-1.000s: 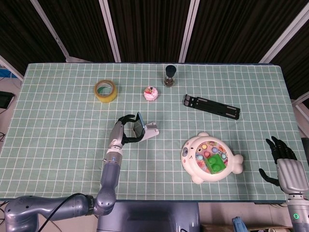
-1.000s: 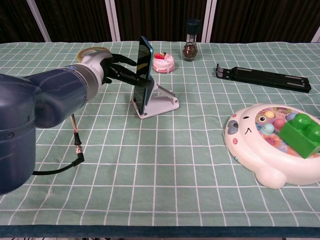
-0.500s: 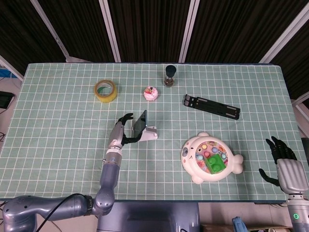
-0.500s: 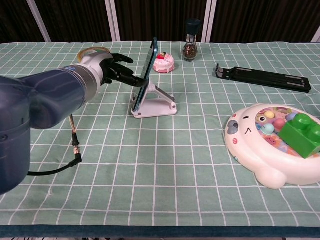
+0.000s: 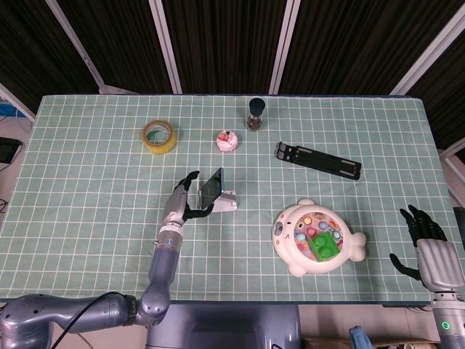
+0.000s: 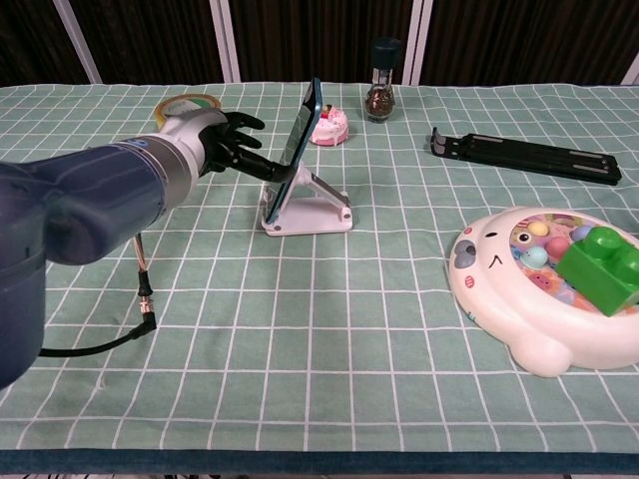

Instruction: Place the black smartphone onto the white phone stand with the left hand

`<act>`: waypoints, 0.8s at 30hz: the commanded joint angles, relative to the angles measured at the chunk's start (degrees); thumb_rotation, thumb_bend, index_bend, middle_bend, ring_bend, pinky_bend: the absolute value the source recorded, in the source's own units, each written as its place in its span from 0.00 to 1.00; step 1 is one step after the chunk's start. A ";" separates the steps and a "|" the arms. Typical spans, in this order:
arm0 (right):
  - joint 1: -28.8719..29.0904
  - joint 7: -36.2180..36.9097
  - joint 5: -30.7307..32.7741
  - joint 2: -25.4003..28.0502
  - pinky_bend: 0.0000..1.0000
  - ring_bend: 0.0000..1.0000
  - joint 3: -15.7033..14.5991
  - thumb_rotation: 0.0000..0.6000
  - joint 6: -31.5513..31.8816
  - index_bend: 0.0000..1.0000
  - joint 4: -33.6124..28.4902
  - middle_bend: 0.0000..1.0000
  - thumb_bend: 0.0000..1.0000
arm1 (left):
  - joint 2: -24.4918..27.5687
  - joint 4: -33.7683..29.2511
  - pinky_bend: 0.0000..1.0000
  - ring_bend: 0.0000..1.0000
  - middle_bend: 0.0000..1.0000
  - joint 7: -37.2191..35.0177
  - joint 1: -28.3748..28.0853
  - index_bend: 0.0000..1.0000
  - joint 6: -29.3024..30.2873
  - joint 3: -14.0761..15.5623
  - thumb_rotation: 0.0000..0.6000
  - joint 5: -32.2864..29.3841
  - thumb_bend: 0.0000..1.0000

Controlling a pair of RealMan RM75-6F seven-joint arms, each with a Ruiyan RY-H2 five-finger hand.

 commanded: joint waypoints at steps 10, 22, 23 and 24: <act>-0.03 -0.23 -0.03 -0.02 0.15 0.00 -0.01 1.00 0.08 0.09 0.01 0.00 0.36 | 3.12 -3.96 0.00 0.00 0.00 -0.27 2.33 0.00 0.40 2.94 1.00 2.91 0.22; -0.14 -0.57 -0.20 -0.11 0.15 0.00 -0.07 1.00 0.38 0.09 0.06 0.00 0.36 | 15.19 -14.86 0.00 0.00 0.00 -1.40 10.51 0.00 3.47 11.65 1.00 14.62 0.22; -0.15 -0.62 -0.21 -0.12 0.15 0.00 -0.07 1.00 0.40 0.09 0.09 0.00 0.36 | 17.08 -15.93 0.00 0.00 0.00 -1.67 11.65 0.00 3.94 12.84 1.00 16.54 0.22; -0.16 -0.67 -0.22 -0.14 0.15 0.00 -0.07 1.00 0.43 0.09 0.10 0.00 0.36 | 18.90 -16.98 0.00 0.00 0.00 -2.09 12.73 0.00 4.22 14.01 1.00 18.43 0.22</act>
